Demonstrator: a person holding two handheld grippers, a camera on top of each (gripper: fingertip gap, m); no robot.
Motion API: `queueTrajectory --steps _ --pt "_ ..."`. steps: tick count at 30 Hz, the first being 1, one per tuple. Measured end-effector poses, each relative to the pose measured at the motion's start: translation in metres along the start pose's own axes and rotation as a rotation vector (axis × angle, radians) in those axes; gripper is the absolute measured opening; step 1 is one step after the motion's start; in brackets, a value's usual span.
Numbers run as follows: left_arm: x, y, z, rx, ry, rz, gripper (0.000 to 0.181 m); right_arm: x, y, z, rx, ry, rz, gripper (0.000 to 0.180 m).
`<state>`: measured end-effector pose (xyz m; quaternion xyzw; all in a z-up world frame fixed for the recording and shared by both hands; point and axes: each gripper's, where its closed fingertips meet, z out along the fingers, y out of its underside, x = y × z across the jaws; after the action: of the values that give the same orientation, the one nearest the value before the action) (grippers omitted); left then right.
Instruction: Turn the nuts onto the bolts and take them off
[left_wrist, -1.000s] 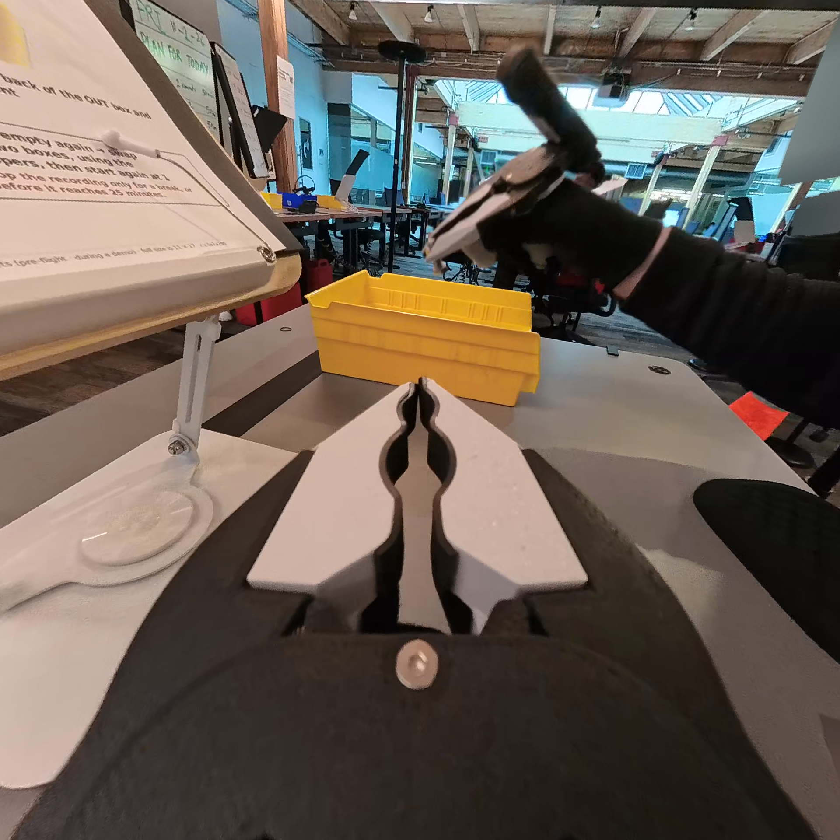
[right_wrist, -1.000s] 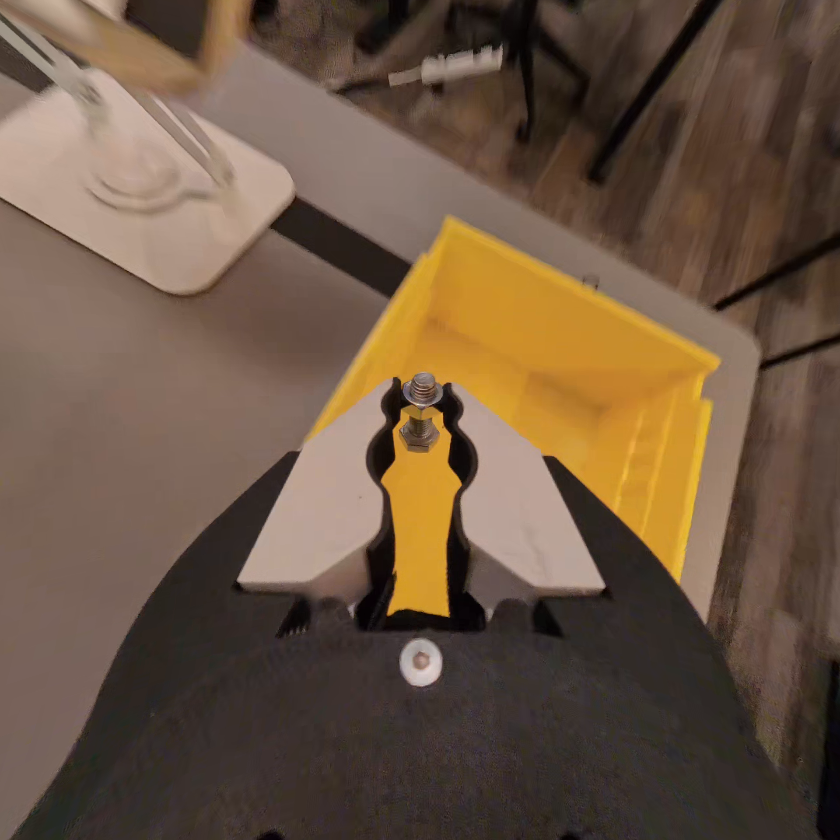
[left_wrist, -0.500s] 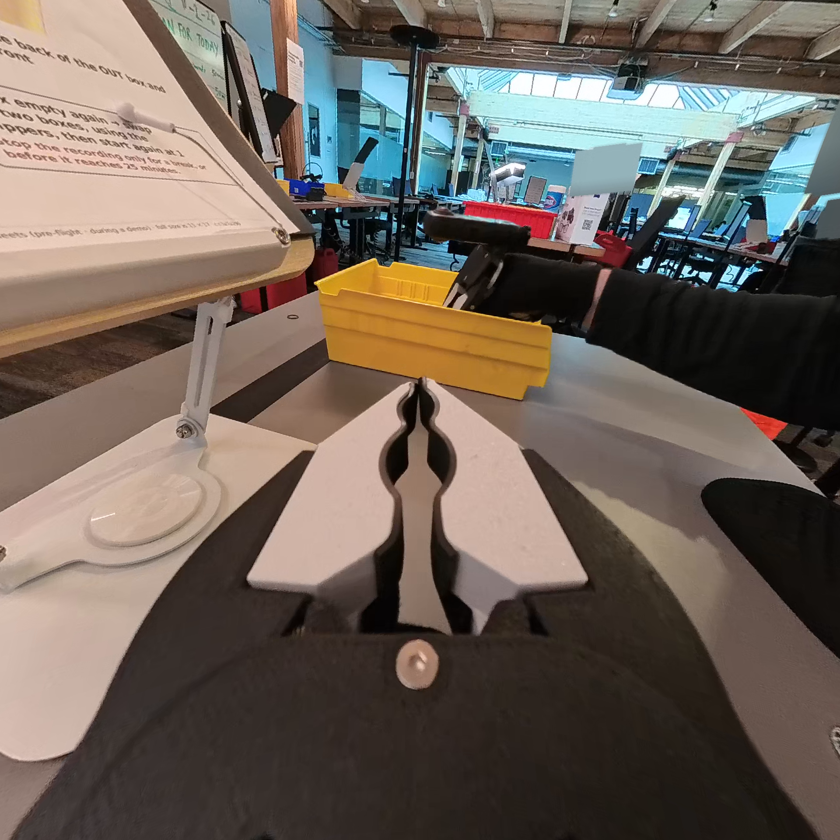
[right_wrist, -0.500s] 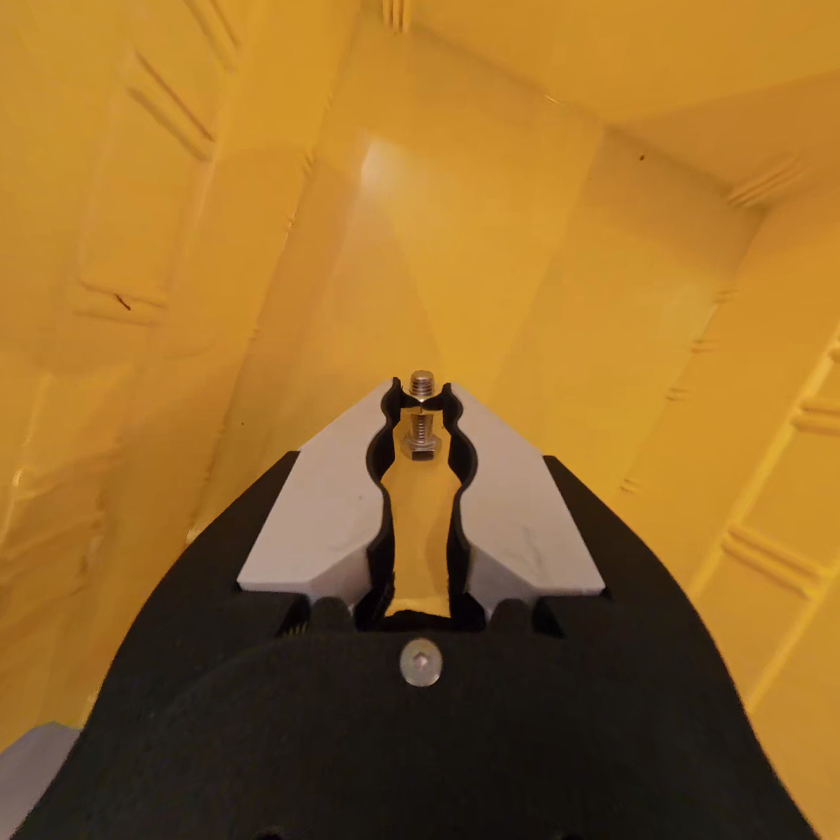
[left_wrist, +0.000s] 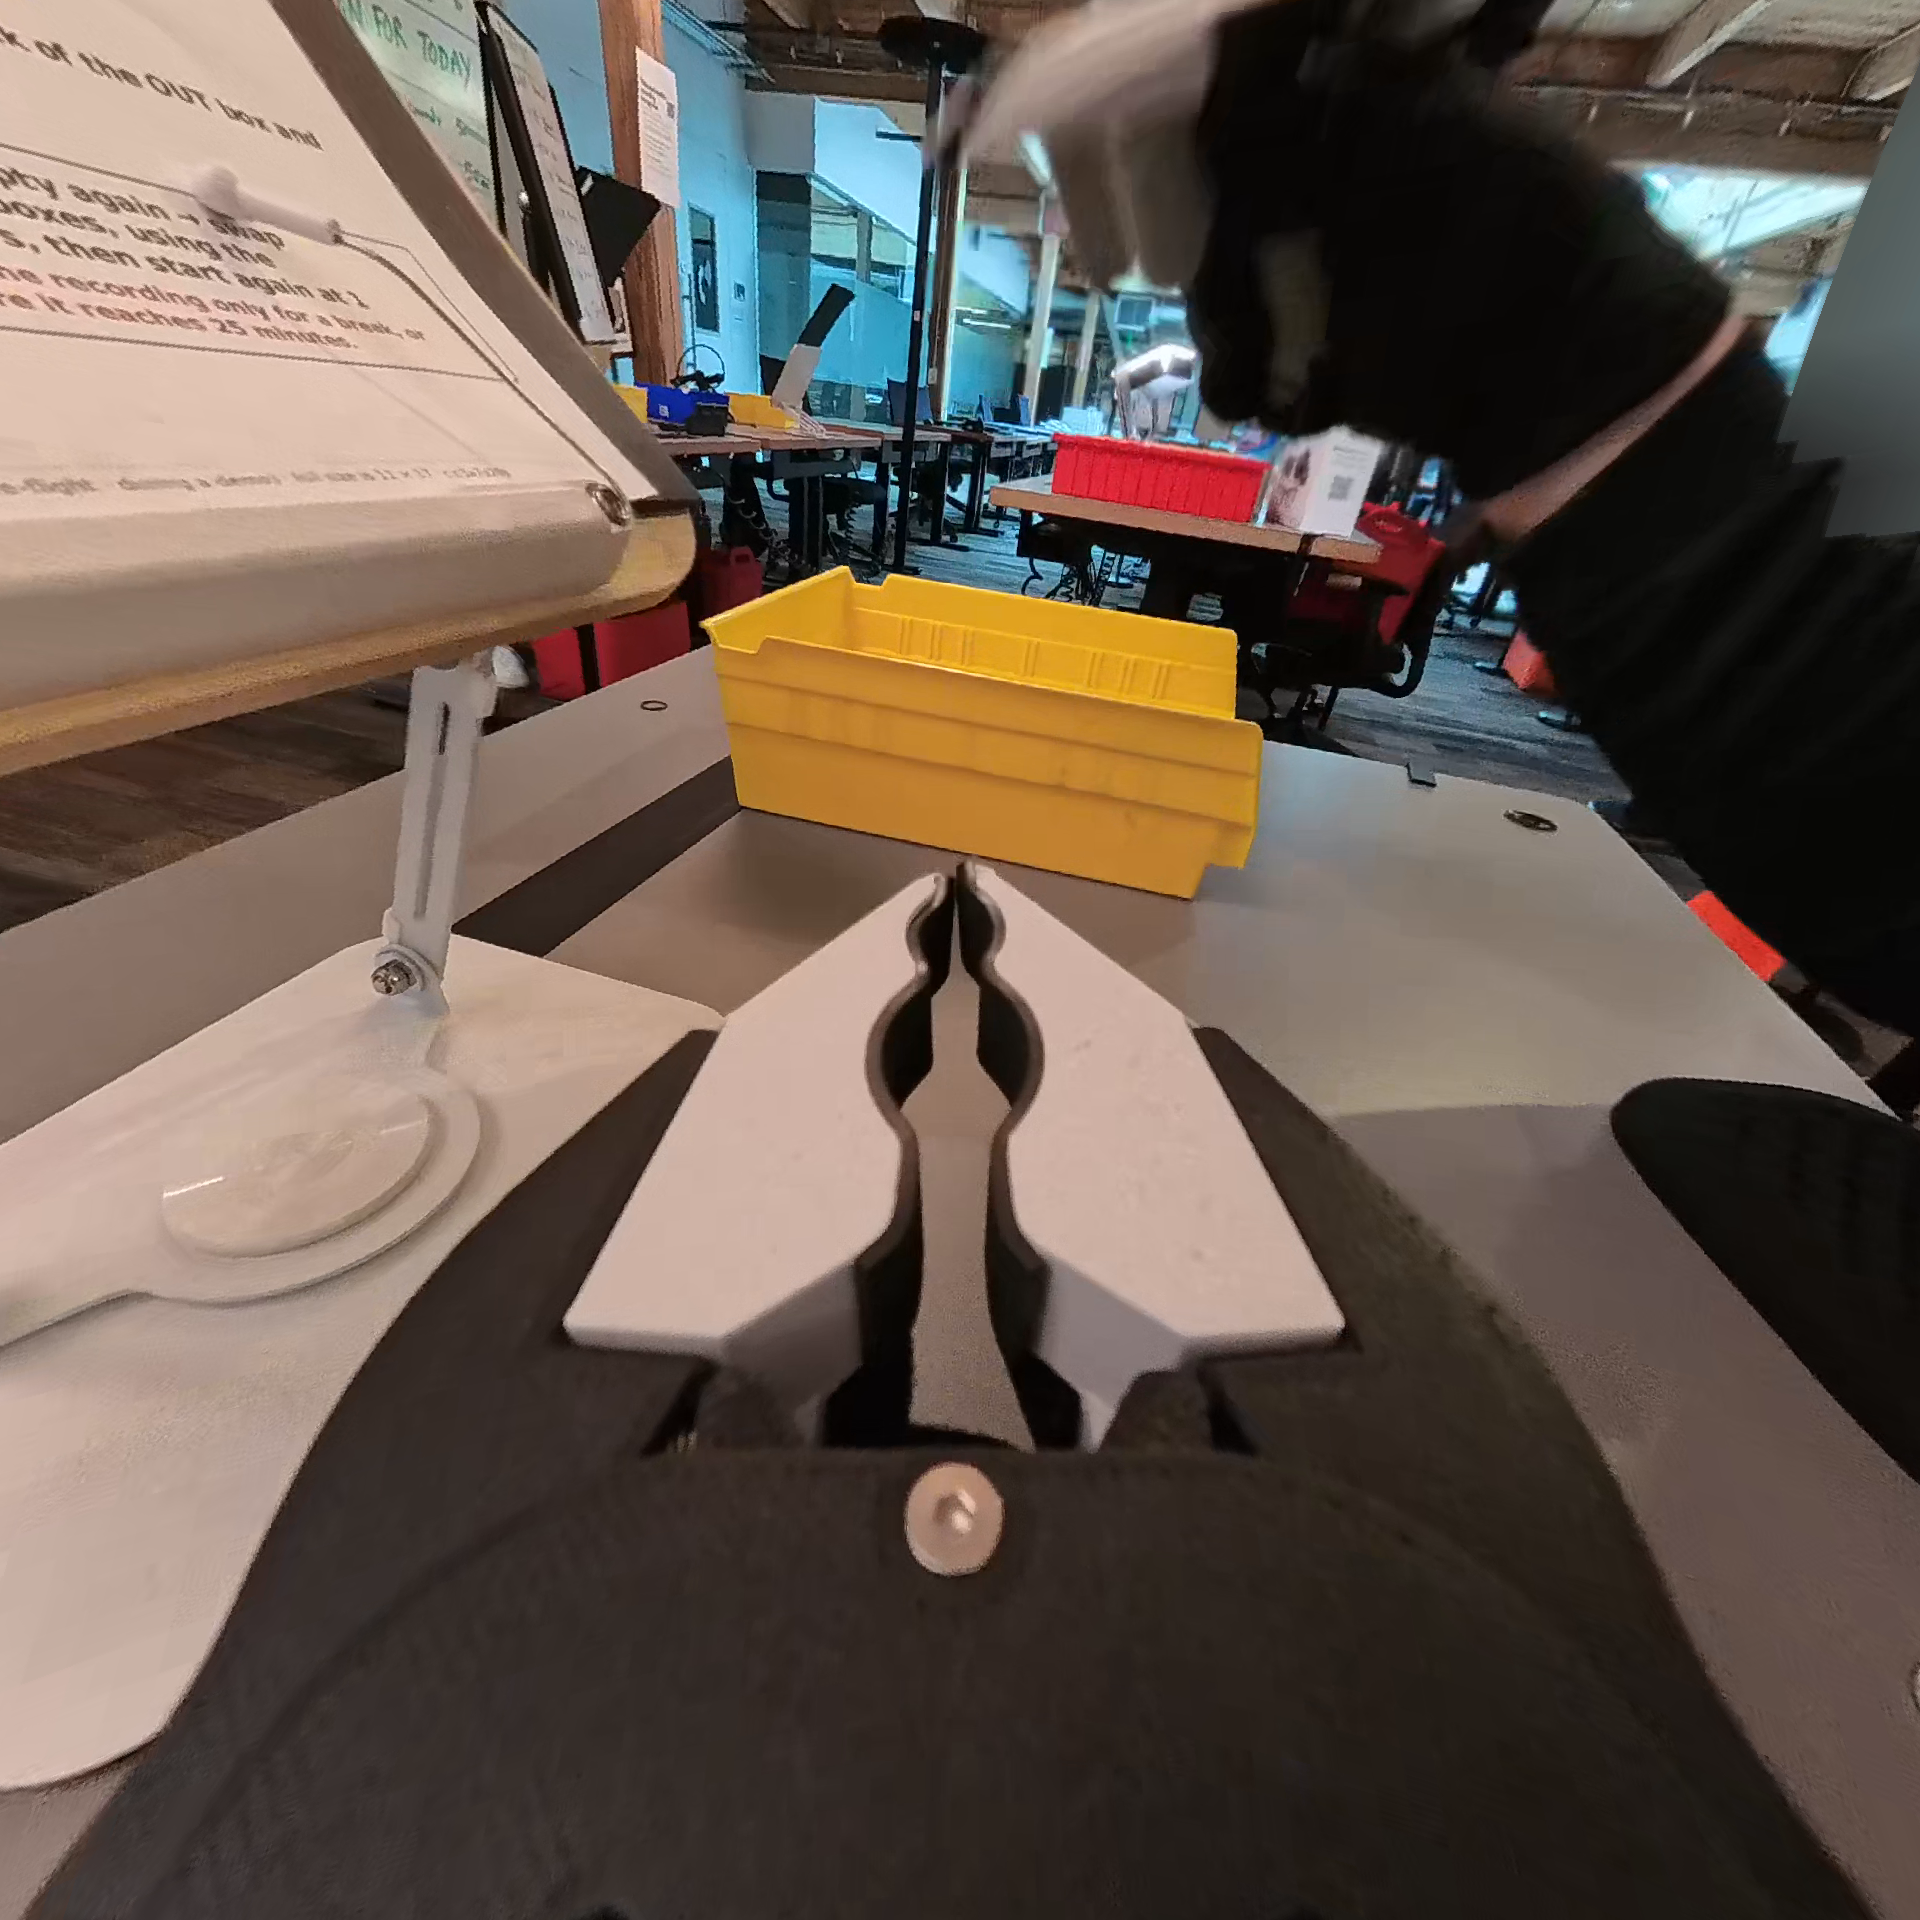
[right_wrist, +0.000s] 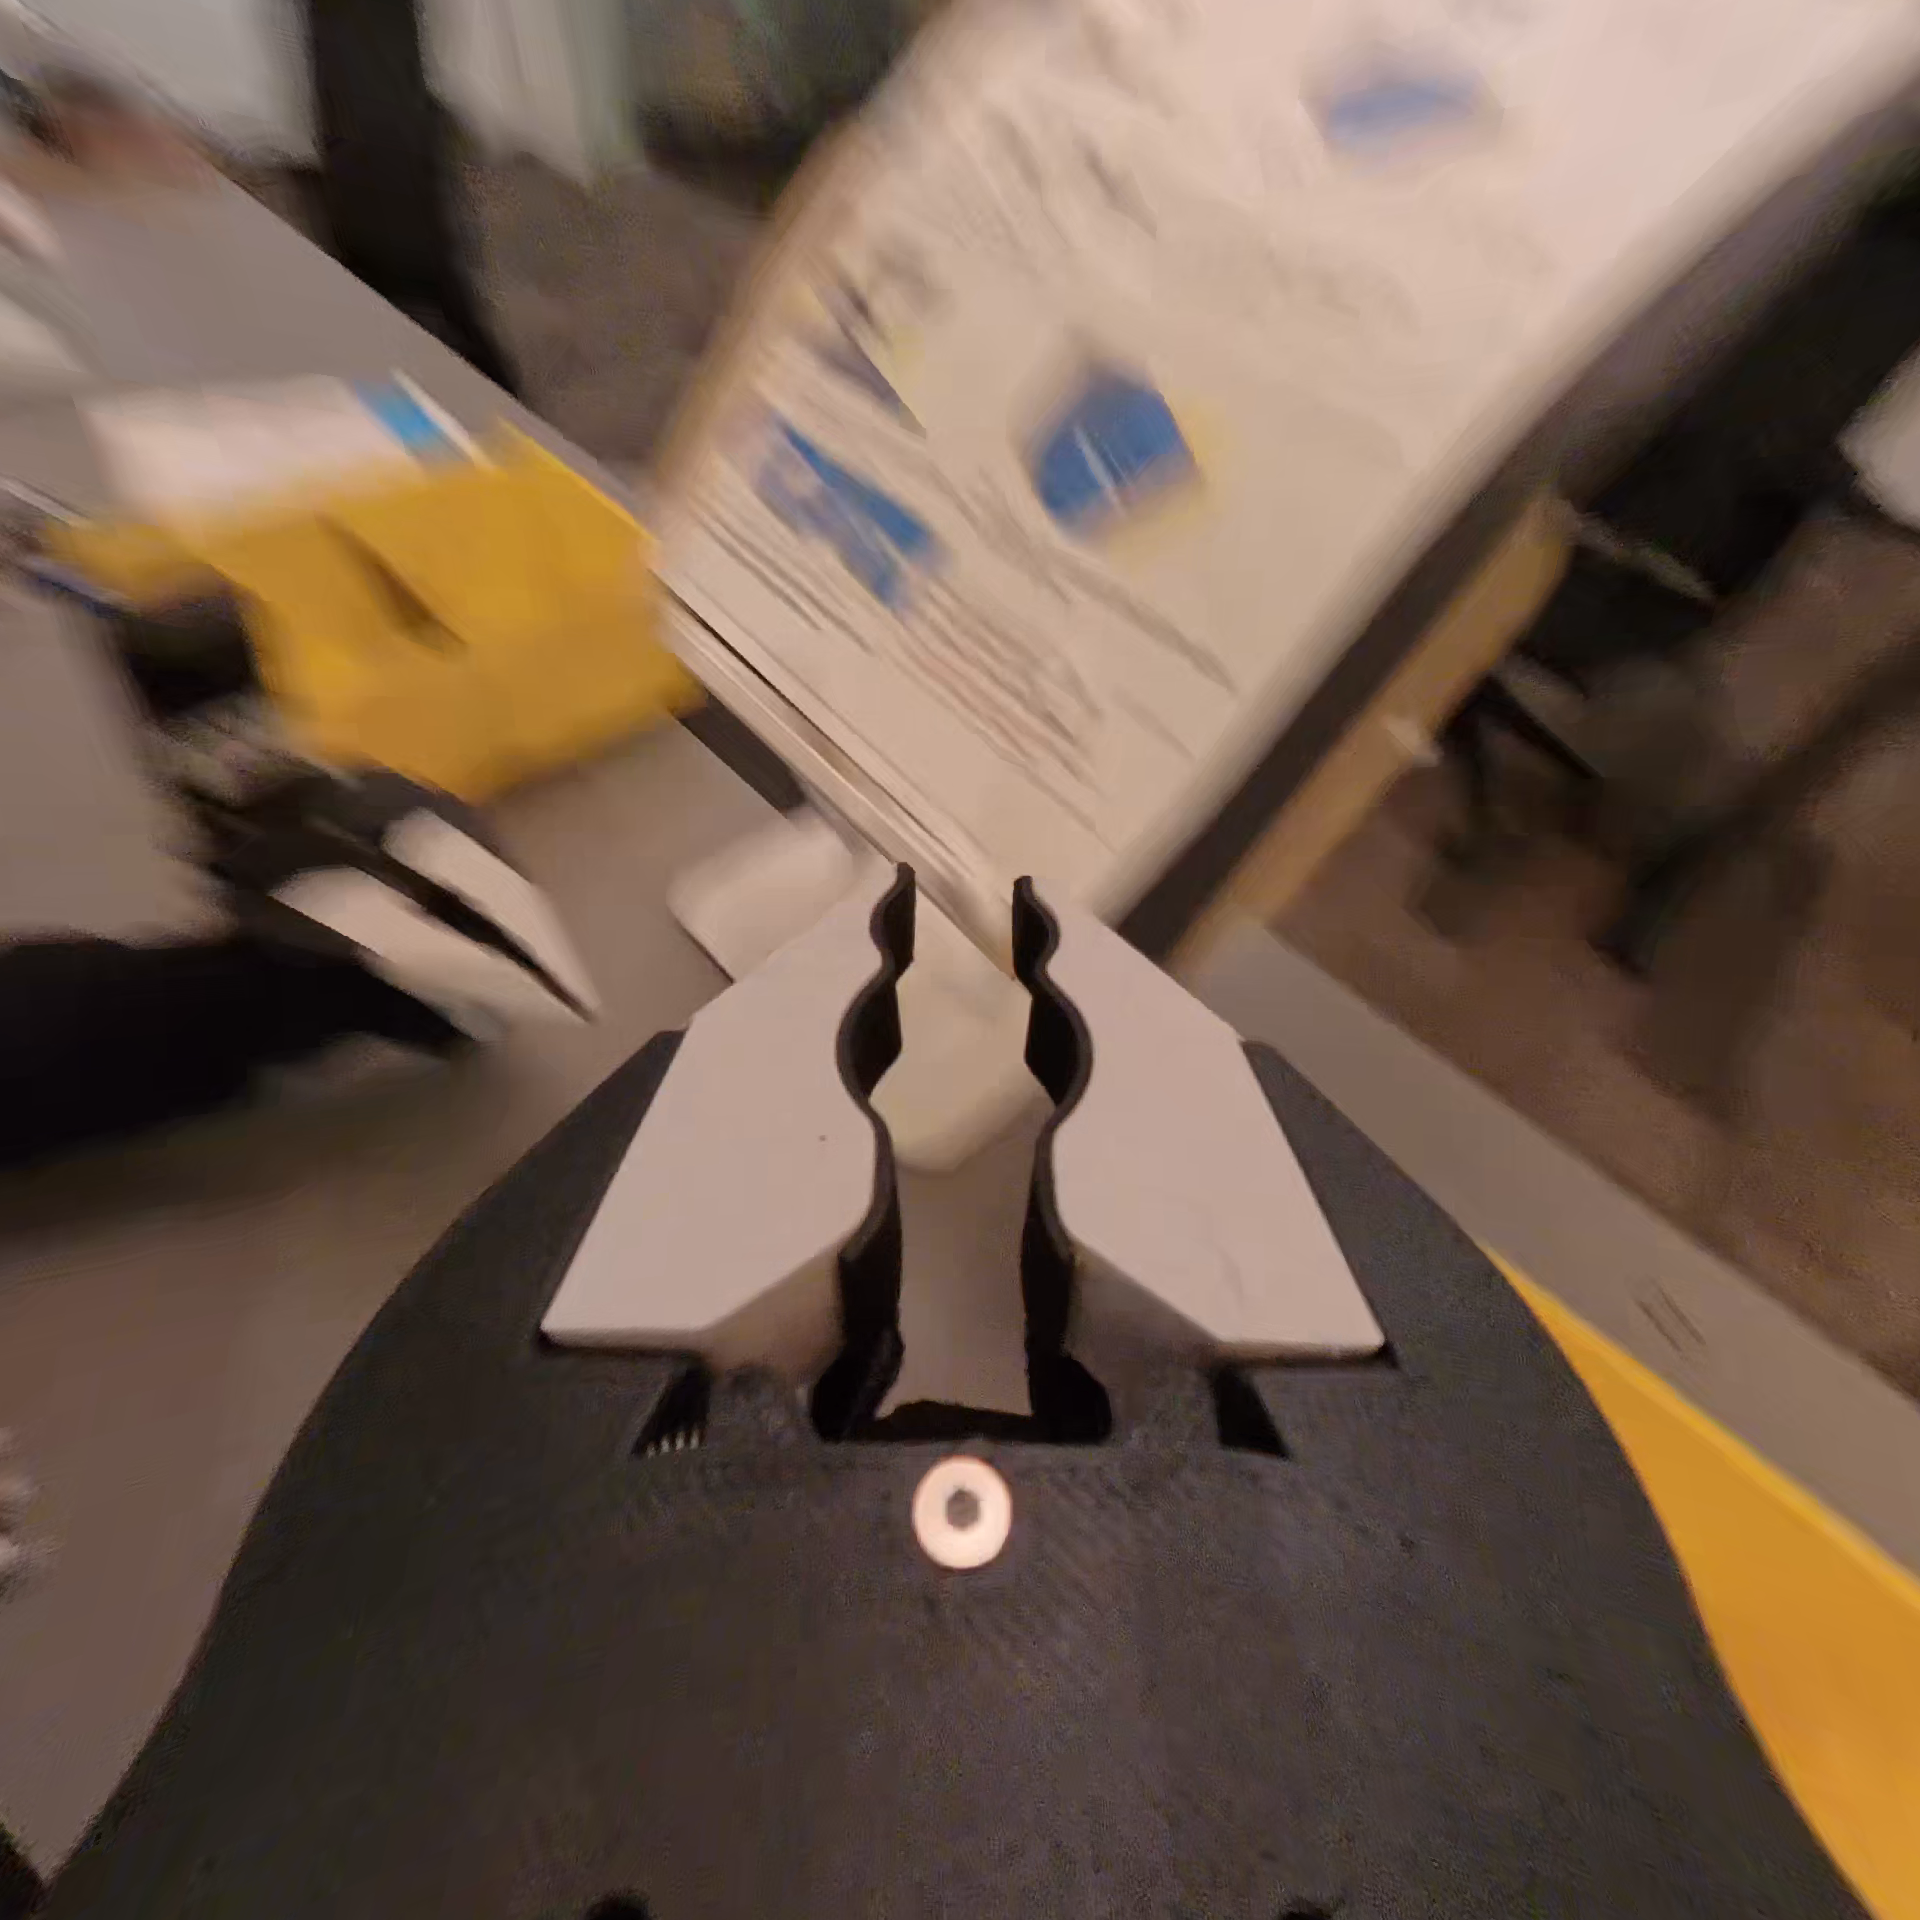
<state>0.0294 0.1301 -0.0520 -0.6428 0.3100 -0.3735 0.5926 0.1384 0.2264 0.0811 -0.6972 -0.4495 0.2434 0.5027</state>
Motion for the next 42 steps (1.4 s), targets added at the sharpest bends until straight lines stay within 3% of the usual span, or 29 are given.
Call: queueTrajectory --steps 3,7,16,18,23,25,28,33,37,42 --pt "0.001 0.001 0.000 -0.017 -0.009 0.034 0.000 -0.077 -0.088 -0.013 0.384 -0.321 0.062 0.012" --pt "-0.003 -0.004 -0.005 -0.024 -0.042 0.077 0.001 -0.122 -0.110 -0.009 0.525 -0.436 -0.004 0.010" --pt "-0.019 -0.043 -0.024 0.021 -0.142 0.130 0.008 -0.104 -0.079 0.024 0.428 -0.366 -0.005 0.010" --pt "-0.031 -0.055 -0.035 -0.004 -0.232 0.148 0.011 -0.099 -0.075 0.026 0.416 -0.353 -0.001 0.010" --pt "-0.077 -0.097 -0.094 -0.161 -0.490 0.232 0.015 -0.092 -0.068 0.028 0.390 -0.323 -0.023 0.010" --pt "-0.107 -0.100 -0.132 -0.285 -0.586 0.176 0.018 -0.087 -0.063 0.030 0.368 -0.296 -0.038 0.010" --pt "-0.164 -0.074 -0.199 -0.478 -0.713 -0.030 0.019 -0.082 -0.058 0.034 0.354 -0.291 -0.029 0.010" --pt "-0.239 0.019 -0.292 -0.789 -0.846 -0.436 0.021 -0.084 -0.056 0.038 0.342 -0.304 -0.033 0.010" --pt "-0.255 0.065 -0.313 -0.956 -0.829 -0.622 0.018 -0.082 -0.051 0.044 0.314 -0.288 -0.052 0.010" --pt "-0.265 0.080 -0.309 -1.004 -0.799 -0.748 0.018 -0.080 -0.048 0.048 0.309 -0.292 -0.046 0.010"
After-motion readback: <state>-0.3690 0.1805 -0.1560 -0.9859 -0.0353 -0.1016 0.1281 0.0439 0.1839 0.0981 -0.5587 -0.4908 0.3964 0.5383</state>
